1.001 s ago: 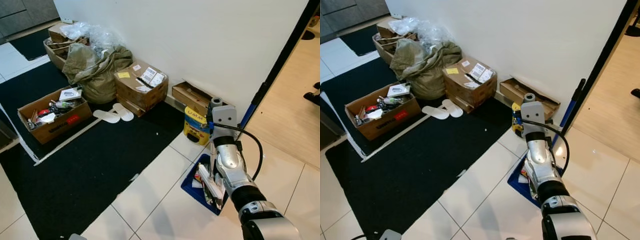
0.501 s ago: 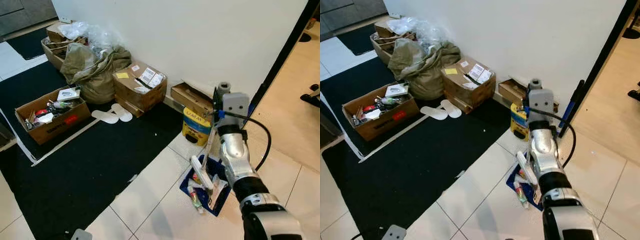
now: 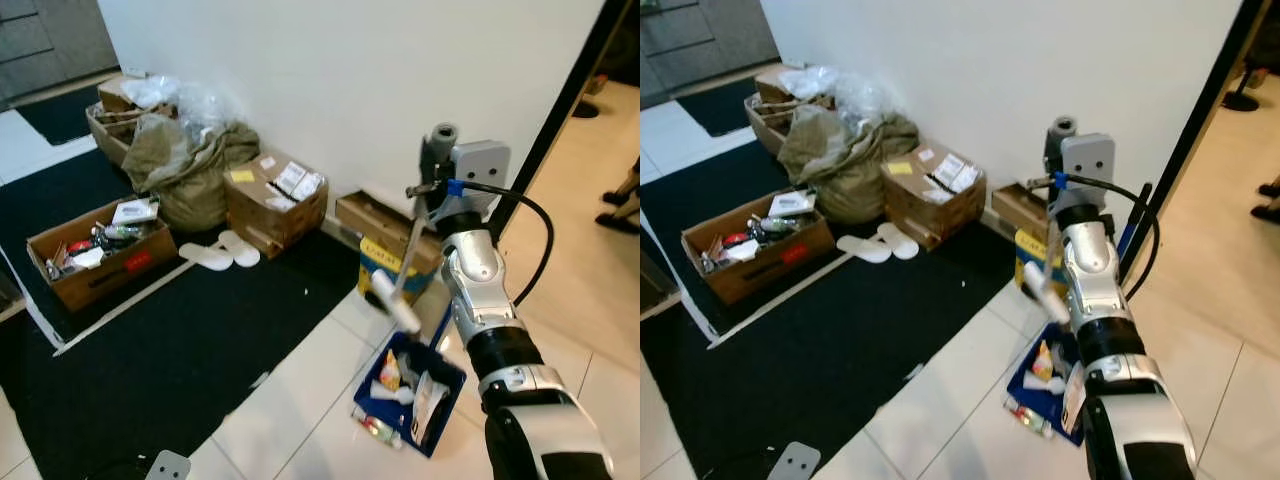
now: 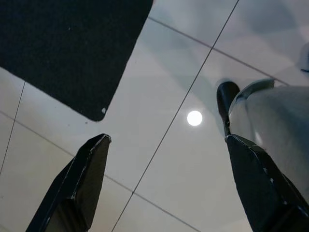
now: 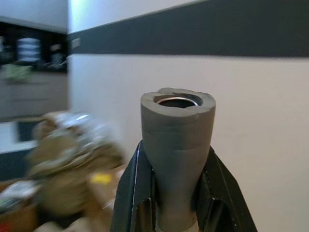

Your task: Sweep floor

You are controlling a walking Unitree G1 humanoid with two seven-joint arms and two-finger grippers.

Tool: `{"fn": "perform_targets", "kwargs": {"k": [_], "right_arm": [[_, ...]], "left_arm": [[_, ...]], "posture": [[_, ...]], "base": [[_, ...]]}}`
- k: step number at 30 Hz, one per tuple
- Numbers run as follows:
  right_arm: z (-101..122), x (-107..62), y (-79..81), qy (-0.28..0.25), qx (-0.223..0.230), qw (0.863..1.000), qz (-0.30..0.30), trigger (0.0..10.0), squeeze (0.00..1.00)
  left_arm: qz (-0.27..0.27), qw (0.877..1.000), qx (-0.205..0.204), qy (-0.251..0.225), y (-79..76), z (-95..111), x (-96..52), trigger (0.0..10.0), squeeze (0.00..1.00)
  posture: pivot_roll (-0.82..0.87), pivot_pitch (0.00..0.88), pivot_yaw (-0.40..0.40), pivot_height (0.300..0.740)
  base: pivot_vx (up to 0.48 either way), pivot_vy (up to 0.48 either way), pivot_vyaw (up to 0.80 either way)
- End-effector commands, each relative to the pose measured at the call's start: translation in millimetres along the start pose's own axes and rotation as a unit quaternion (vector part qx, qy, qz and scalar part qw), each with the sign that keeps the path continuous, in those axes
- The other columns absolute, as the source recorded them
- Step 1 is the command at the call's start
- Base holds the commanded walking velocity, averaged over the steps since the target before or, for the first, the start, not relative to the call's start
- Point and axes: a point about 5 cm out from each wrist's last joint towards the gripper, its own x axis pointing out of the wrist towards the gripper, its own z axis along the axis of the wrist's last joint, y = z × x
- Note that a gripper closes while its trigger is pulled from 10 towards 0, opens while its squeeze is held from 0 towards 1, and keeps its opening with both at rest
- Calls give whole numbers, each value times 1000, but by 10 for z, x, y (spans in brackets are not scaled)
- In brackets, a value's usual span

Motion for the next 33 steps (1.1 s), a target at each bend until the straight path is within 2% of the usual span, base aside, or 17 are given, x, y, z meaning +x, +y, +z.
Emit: {"fn": "perform_targets", "kwargs": {"k": [1, 3, 8, 10, 12, 14, 18, 20, 24, 30, 33], "right_arm": [[1, -1, 123, 9, 37, 998, 57, 10000, 0], [-95, -75, 196, 42, 51, 992, 111, 10000, 0], [-222, -174, 235, 81, 42, 985, 144, 10000, 0], [-371, -310, 291, 121, 58, 977, 167, 10000, 0], [-371, -310, 291, 121, 58, 977, 167, 10000, 0], [-470, -404, 324, 147, 80, 970, 178, 10000, 0], [-501, -473, 379, 151, 112, 963, 193, 10000, 0], [-510, -528, 459, 147, 132, 957, 212, 10000, 0], [-515, -568, 528, 142, 133, 954, 229, 10000, 0], [-526, -613, 578, 143, 117, 952, 246, 10000, 0], [-524, -602, 561, 147, 120, 954, 234, 10000, 0]], "left_arm": [[-3, 1000, -3, 14, -39, -60, -10, 10000, 0], [-4, 1000, -5, 15, -56, -61, -9, 10000, 0], [-7, 1000, -7, 18, -86, -98, -19, 10000, 0], [-10, 1000, -10, 28, -126, -190, -47, 10000, 0], [-10, 1000, -10, 28, -126, -190, -47, 10000, 0], [-12, 999, -11, 38, -142, -271, -73, 10000, 0], [-16, 999, -12, 45, -150, -320, -89, 10000, 0], [-15, 999, -10, 47, -136, -324, -90, 10000, 0], [-12, 999, -9, 45, -113, -288, -77, 10000, 0], [-11, 999, -8, 37, -97, -218, -53, 10000, 0], [-12, 999, -7, 35, -95, -204, -49, 10000, 0]], "posture": [[-32, 0, -36, 740], [-34, 0, -40, 740], [-38, 10, -48, 740], [-35, 34, -52, 740], [-35, 34, -52, 740], [-33, 44, -50, 740], [-31, 48, -46, 740], [-31, 46, -41, 740], [-32, 46, -37, 740], [-36, 48, -34, 740], [-38, 47, -32, 740]], "base": [[0, 0, 0], [0, 0, 0], [0, 0, 0], [0, 0, 0], [0, 0, 0], [0, 0, 0], [0, 0, 0], [0, -418, 0], [0, -454, 0], [0, -453, 800], [0, -472, 529]]}}
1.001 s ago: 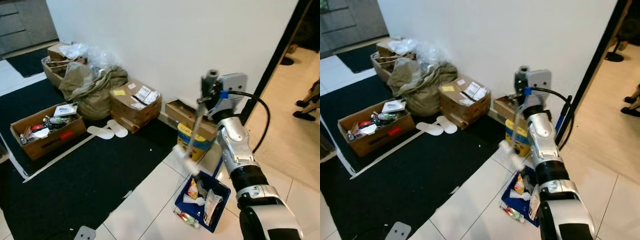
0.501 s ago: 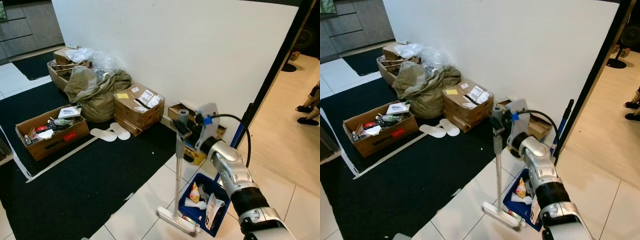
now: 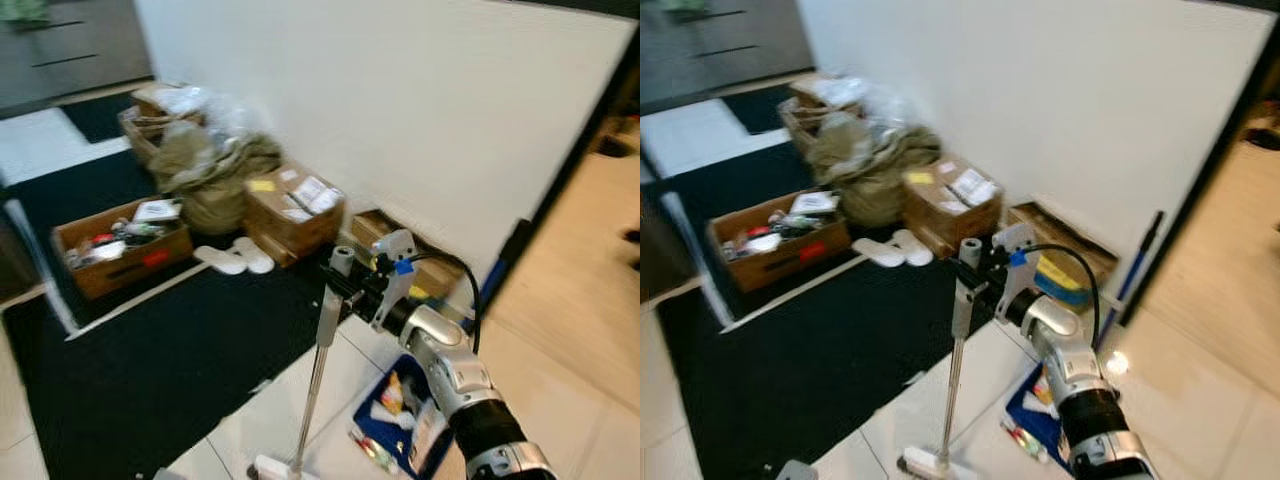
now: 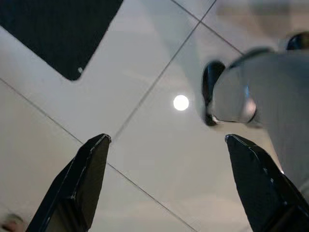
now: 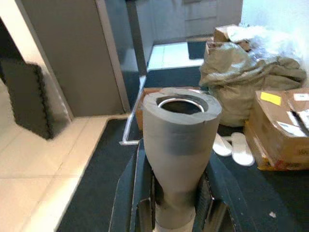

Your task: Sweep floor

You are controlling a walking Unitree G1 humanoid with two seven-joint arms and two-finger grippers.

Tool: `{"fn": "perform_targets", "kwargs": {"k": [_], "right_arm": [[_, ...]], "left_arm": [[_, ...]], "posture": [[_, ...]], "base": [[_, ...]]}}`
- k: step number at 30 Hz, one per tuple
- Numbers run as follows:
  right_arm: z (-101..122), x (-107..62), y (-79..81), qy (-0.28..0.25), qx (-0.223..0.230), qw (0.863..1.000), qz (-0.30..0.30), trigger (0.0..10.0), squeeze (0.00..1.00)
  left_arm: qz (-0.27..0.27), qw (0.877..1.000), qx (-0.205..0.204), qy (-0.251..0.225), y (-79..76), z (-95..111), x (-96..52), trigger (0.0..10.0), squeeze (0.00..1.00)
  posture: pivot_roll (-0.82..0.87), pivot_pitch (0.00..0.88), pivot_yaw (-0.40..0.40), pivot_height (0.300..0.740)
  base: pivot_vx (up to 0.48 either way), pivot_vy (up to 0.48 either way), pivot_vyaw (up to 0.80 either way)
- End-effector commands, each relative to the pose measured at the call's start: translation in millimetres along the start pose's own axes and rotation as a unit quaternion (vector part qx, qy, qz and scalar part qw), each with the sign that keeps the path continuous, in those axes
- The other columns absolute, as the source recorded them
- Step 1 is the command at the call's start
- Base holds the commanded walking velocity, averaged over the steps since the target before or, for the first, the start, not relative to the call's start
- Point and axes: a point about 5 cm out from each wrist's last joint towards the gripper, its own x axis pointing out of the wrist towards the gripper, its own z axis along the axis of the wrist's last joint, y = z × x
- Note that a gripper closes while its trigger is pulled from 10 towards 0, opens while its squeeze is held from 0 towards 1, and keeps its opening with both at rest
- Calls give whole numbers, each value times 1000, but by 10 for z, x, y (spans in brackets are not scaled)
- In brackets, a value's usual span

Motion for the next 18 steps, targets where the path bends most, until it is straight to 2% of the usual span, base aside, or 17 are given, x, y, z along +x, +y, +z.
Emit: {"fn": "perform_targets", "kwargs": {"k": [1, 11, 18], "right_arm": [[130, 43, 15, -22, -17, 1000, 3, 10000, 0], [124, 25, -26, 1, -16, 1000, -6, 10000, 0], [65, 16, -20, 25, -11, 1000, -4, 10000, 0]], "left_arm": [[0, 1000, 1, 3, 18, -2, 0, 10000, 0], [0, 1000, -4, 6, 19, -23, -4, 10000, 0], [6, 1000, -14, 10, 26, -55, -12, 10000, 0]], "posture": [[-38, 47, -32, 740], [-36, 46, -33, 740], [-31, 53, -38, 740]], "base": [[0, -472, 0], [0, -463, 0], [0, 0, 0]]}}
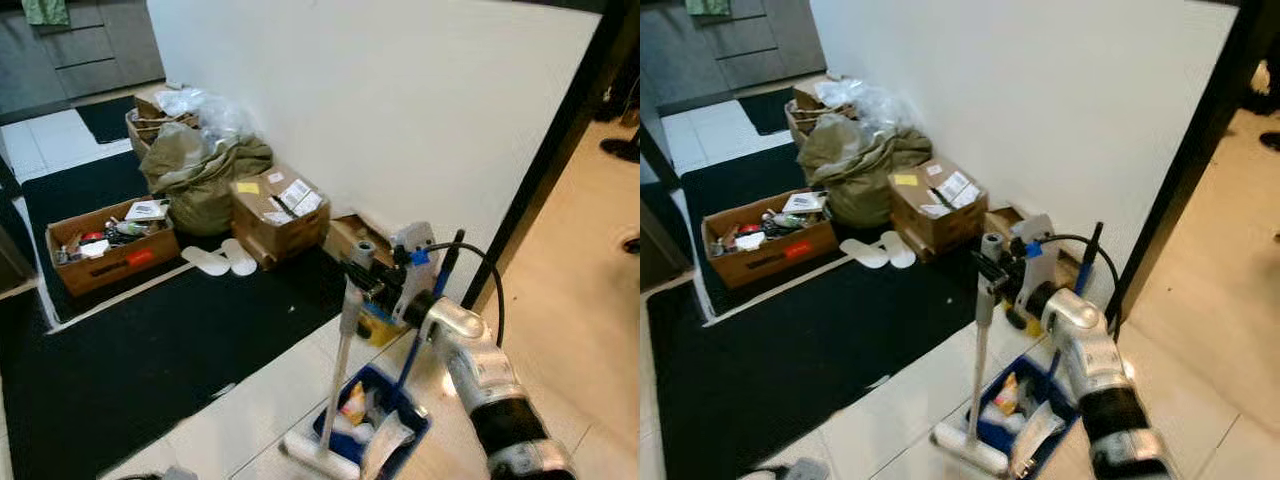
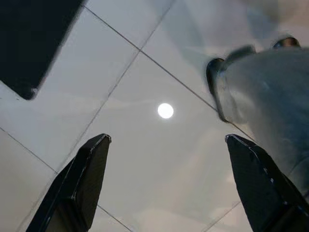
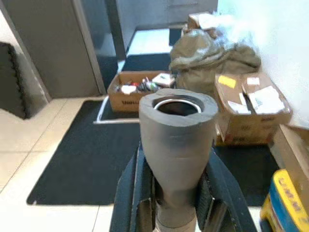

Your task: Sweep floor

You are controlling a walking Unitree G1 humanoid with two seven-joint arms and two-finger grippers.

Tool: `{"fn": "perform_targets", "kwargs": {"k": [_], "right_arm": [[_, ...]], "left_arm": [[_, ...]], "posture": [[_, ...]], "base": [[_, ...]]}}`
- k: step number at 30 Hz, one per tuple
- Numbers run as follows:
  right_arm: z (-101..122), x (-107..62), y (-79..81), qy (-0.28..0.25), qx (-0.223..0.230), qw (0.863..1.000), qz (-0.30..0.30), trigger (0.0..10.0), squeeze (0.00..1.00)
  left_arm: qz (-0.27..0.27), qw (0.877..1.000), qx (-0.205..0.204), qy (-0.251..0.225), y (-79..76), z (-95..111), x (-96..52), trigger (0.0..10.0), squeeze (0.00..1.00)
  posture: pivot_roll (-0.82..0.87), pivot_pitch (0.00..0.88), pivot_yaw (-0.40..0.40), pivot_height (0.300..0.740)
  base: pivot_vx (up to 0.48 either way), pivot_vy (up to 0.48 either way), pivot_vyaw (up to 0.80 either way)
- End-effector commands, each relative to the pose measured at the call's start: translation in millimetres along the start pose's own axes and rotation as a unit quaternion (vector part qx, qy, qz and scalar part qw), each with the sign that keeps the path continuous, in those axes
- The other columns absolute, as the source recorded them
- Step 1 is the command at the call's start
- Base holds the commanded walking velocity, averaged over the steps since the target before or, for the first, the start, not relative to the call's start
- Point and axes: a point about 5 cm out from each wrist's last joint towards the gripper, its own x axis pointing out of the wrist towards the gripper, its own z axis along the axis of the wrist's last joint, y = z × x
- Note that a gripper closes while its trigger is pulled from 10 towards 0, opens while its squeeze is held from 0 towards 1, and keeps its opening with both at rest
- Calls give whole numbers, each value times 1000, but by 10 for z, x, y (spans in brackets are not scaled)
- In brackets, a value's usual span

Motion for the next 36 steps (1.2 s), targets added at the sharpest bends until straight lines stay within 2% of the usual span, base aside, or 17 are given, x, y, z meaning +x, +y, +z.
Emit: {"fn": "perform_targets", "kwargs": {"k": [1, 5, 14, 21, 27, 36], "right_arm": [[13, 22, 19, 6, 3, 1000, 1, 10000, 0], [-37, 4, 0, 26, 20, 999, -13, 10000, 0], [15, -13, -78, 16, 105, 993, -57, 10000, 0], [-36, -20, -81, 25, 105, 991, -80, 10000, 0], [-86, -27, -51, 33, 107, 990, -90, 10000, 0], [-80, -35, -49, 35, 128, 986, -100, 10000, 0]], "left_arm": [[2, 1000, -9, 13, 10, -85, -19, 10000, 0], [2, 1000, -10, 16, 8, -106, -25, 10000, 0], [-1, 1000, -9, 20, 0, -140, -34, 10000, 0], [-1, 1000, -13, 25, -1, -150, -35, 10000, 0], [-3, 999, -15, 28, -8, -164, -37, 10000, 0], [-3, 1000, -4, 24, -2, -169, -42, 10000, 0]], "posture": [[-31, 53, -38, 740], [-29, 57, -38, 740], [-33, 66, -32, 740], [-35, 72, -29, 740], [-37, 75, -26, 740], [-36, 80, -27, 740]], "base": [[0, 0, 0], [0, 0, 0], [0, 0, 0], [0, 0, 0], [0, 471, 0], [0, 0, 0]]}}
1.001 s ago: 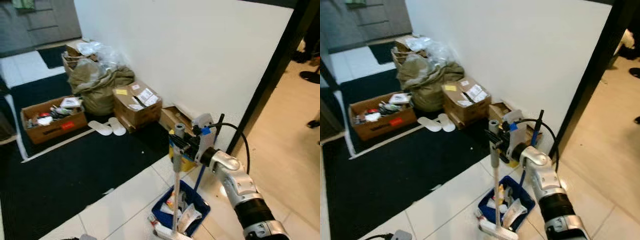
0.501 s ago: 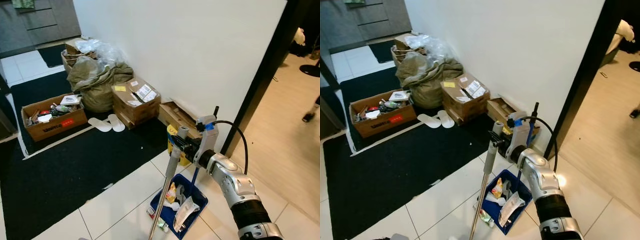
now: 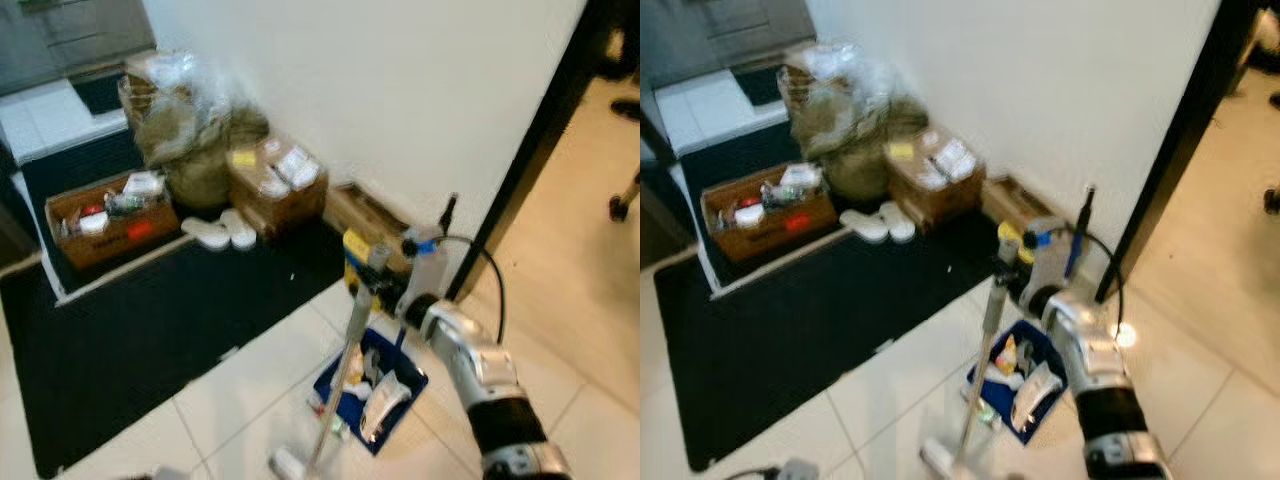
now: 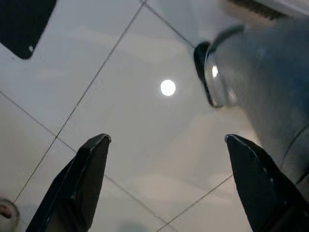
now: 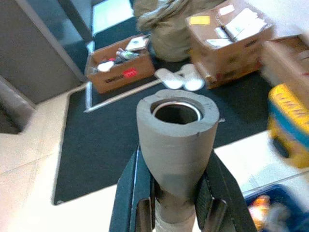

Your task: Sweep floor

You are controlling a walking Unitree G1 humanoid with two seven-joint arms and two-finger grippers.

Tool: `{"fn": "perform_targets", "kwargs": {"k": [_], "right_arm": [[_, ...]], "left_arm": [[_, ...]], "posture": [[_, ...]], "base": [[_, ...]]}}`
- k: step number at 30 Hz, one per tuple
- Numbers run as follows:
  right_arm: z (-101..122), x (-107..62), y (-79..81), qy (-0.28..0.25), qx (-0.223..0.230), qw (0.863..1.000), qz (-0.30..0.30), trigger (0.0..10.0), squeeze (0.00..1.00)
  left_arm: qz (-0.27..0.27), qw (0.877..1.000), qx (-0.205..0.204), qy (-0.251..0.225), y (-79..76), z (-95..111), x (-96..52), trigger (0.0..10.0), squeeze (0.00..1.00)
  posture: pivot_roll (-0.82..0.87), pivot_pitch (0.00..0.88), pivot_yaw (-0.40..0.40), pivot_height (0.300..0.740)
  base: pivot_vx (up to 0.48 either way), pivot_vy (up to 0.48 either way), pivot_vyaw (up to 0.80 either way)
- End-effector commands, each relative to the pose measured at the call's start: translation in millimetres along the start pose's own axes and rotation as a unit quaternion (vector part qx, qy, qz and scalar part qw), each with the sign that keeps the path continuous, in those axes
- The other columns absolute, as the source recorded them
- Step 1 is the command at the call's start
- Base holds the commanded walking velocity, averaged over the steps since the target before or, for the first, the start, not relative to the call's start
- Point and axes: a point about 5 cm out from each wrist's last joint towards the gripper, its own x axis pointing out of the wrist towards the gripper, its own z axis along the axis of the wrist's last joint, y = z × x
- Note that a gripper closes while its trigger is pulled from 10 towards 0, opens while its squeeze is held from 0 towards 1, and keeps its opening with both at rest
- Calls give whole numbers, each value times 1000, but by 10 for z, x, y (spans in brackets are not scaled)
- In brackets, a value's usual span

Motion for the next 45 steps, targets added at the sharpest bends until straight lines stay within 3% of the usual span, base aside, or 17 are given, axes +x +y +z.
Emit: {"fn": "perform_targets", "kwargs": {"k": [1, 7, 16, 25, 28, 36, 45], "right_arm": [[50, -22, -20, -12, 11, 1000, -1, 10000, 0], [29, -24, -17, -13, 17, 1000, -15, 10000, 0], [99, -80, -106, -99, 54, 988, -101, 10000, 0], [107, -95, -95, -147, 2, 977, -153, 10000, 0], [94, -81, -51, -157, -37, 975, -150, 10000, 0], [22, -46, 9, -153, -55, 976, -143, 10000, 0], [86, -53, 26, -204, -108, 961, -152, 10000, 0]], "left_arm": [[-7, 1000, 8, 9, -26, -50, -9, 10000, 0], [-9, 1000, 12, 10, -33, -61, -12, 10000, 0], [-15, 1000, 24, 12, -52, -132, -34, 10000, 0], [-12, 999, 44, 17, 63, -249, -82, 10000, 0], [-6, 999, 46, 17, 148, -274, -98, 10000, 0], [-3, 999, 51, 15, 211, -304, -119, 10000, 0], [-4, 998, 57, 10, 245, -343, -144, 10000, 0]], "posture": [[-36, 80, -27, 740], [-37, 85, -28, 740], [-27, 154, -26, 740], [-6, 212, -3, 740], [11, 240, 13, 740], [32, 262, 28, 740], [39, 275, 32, 740]], "base": [[0, 0, 0], [0, 0, 0], [0, 0, 0], [0, 0, 0], [0, 0, 0], [0, 0, 0], [0, 0, 0]]}}
